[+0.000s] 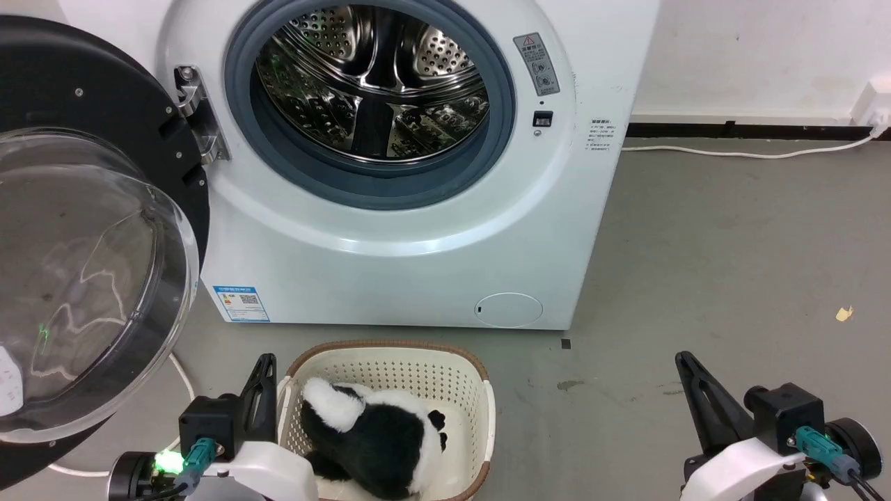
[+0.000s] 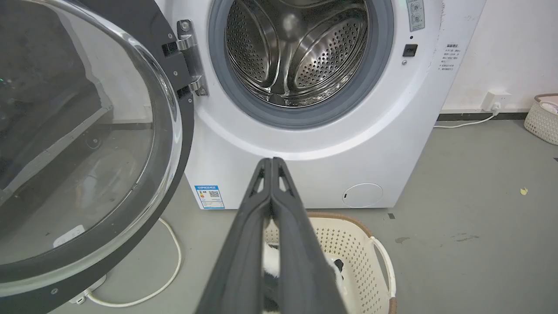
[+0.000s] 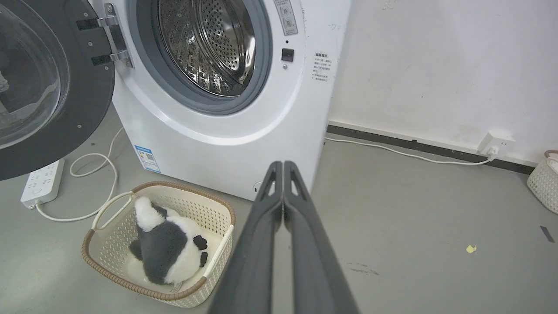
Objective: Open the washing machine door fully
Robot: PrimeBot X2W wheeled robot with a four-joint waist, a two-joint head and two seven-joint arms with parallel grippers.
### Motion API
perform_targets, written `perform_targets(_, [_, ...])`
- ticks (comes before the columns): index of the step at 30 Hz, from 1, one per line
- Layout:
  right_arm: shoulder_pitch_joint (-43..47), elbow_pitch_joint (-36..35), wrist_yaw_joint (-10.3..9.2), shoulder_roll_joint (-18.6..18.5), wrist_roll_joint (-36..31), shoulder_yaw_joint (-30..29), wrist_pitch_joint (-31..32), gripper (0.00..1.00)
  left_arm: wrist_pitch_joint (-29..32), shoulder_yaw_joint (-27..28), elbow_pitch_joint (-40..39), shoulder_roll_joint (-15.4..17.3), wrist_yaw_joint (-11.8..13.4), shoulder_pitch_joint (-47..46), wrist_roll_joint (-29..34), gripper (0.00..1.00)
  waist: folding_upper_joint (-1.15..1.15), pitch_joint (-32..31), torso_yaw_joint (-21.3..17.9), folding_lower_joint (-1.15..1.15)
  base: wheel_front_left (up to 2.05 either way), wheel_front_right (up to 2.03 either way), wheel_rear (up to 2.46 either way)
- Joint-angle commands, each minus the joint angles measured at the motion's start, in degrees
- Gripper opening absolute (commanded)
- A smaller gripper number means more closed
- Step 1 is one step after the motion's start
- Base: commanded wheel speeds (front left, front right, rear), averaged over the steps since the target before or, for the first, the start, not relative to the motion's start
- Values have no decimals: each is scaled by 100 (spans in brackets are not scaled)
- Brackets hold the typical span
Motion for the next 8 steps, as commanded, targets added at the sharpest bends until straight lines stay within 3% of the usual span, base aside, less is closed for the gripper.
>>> perform_targets(1, [-78,-27,5,28,-43,-3,4,0,2,6,-24,6,-25,-88,58,0,0,0,0,0,0,0,0])
perform_targets(8, [-78,-27,5,28,-43,-3,4,0,2,6,-24,6,-25,-88,58,0,0,0,0,0,0,0,0])
